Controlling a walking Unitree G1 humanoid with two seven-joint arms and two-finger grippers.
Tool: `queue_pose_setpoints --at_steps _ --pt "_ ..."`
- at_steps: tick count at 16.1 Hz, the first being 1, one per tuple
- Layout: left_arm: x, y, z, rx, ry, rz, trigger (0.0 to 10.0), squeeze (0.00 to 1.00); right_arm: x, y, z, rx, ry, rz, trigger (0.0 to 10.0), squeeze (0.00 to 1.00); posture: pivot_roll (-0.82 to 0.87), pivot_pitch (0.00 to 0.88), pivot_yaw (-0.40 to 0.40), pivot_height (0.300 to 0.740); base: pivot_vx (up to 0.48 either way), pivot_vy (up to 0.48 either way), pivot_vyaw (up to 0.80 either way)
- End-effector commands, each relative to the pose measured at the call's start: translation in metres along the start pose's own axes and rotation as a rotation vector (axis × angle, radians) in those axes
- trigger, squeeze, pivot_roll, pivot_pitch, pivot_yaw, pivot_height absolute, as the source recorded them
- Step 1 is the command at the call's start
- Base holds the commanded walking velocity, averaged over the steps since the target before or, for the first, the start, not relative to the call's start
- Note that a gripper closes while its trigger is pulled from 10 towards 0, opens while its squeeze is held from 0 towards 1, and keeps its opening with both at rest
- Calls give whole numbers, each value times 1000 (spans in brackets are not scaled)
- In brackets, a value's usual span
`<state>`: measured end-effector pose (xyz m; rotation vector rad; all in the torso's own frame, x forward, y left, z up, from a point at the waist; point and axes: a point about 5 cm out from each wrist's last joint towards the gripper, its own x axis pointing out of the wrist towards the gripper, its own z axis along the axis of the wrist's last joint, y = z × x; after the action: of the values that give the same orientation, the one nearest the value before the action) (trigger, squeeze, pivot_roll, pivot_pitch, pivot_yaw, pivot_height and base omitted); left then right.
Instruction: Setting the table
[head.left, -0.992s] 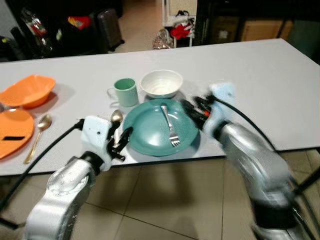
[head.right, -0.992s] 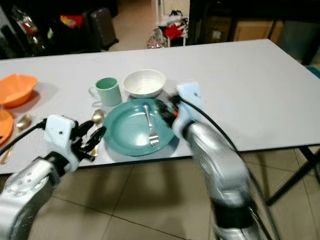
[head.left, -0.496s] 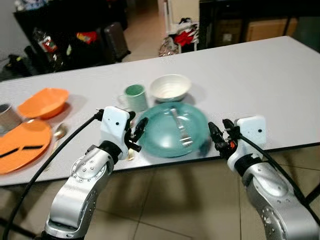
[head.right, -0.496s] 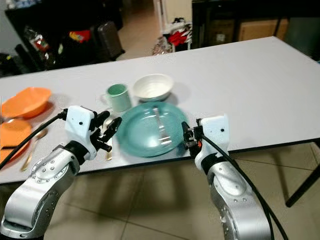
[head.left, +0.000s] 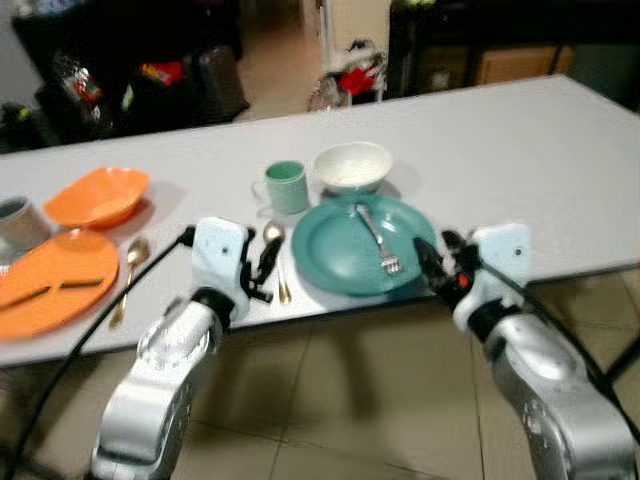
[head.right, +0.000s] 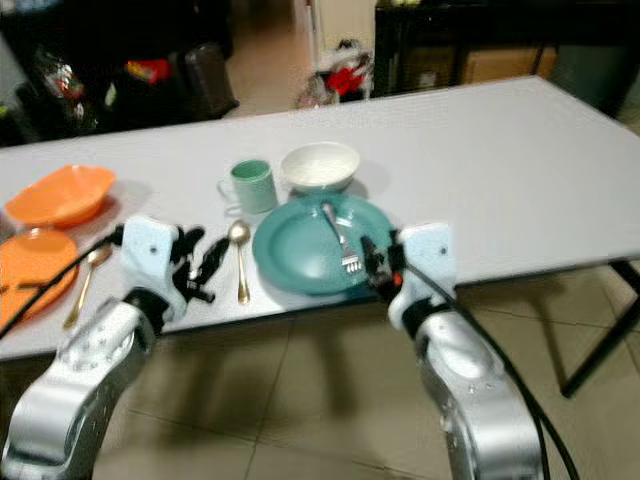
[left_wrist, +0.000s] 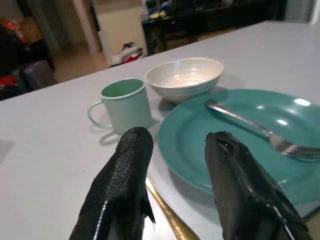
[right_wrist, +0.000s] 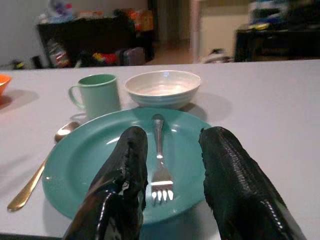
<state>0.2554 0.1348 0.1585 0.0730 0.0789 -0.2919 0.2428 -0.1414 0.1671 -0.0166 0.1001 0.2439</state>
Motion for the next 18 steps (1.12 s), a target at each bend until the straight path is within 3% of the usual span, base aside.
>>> queue_pose_setpoints --at_steps 1,5,9,12,13,18 --pt "-4 7 -1 3 13 59 10000 0 3 4 -5 61 33 22 10000 0 -82 0 85 740 0 337 0" --pt "-12 4 -3 -12 24 81 10000 0 7 8 -17 136 91 36 10000 0 -50 0 48 740 0 328 0" --pt "-10 -4 0 -23 4 58 10000 0 5 2 -18 130 91 5 10000 0 -67 0 51 740 0 72 0" --pt "-7 -4 1 -28 -24 46 10000 0 2 -2 -15 137 81 -4 10000 0 -80 0 59 740 0 0 -800" --pt "-5 -3 2 -29 -23 47 10000 0 4 -3 -12 172 70 -13 10000 0 -82 0 59 740 304 0 -800" --pt "-3 0 1 -41 -18 62 10000 0 7 -5 -6 120 50 13 10000 0 -86 0 55 740 349 0 -84"
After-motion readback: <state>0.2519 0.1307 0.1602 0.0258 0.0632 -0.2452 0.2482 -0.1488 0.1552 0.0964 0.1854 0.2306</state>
